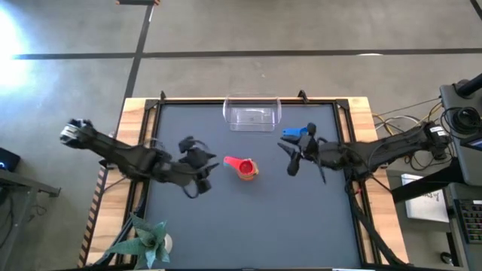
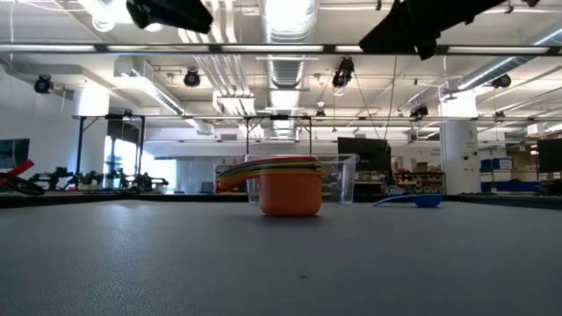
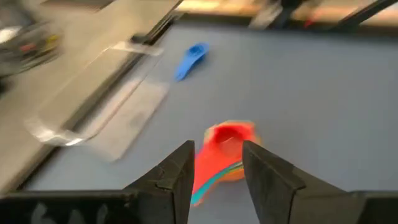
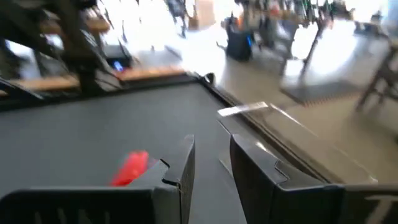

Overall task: Nest measuring cups in basket
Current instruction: Stack the blue measuring cup on top of the red measuring cup

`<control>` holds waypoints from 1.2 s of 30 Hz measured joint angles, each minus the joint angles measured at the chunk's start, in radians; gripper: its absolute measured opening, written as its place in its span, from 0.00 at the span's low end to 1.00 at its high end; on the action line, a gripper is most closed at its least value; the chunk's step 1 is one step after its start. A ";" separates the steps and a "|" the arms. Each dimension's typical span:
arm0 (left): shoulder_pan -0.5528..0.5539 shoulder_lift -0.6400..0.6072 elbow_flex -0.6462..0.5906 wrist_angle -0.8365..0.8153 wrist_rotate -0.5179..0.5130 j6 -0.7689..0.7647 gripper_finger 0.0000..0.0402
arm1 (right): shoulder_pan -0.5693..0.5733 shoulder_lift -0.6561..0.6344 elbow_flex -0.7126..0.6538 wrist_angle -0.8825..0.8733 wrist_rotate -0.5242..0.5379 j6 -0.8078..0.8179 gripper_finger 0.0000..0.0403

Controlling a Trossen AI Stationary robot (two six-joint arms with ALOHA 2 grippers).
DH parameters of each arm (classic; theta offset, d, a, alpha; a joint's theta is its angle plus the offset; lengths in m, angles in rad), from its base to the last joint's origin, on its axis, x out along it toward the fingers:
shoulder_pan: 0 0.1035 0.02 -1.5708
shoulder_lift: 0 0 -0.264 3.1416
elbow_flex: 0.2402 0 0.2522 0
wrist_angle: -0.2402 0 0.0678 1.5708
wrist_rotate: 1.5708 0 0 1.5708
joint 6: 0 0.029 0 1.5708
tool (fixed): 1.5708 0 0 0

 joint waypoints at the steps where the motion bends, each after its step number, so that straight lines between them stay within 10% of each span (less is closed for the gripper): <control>1: -0.001 -0.046 -0.061 0.090 0.033 0.029 0.28 | -0.032 0.003 0.045 -0.102 -0.014 0.027 0.23; 11: -0.002 -0.275 -0.410 0.580 0.205 0.182 0.25 | -0.320 0.118 0.329 -0.848 -0.212 0.154 0.23; 20: -0.005 -0.313 -0.463 0.614 0.274 0.183 0.25 | -0.604 0.233 0.294 -0.881 -0.496 0.057 0.23; 36: -0.063 -0.277 -0.464 0.630 0.286 0.174 0.25 | -0.719 0.522 0.224 -0.876 -0.531 -0.119 0.47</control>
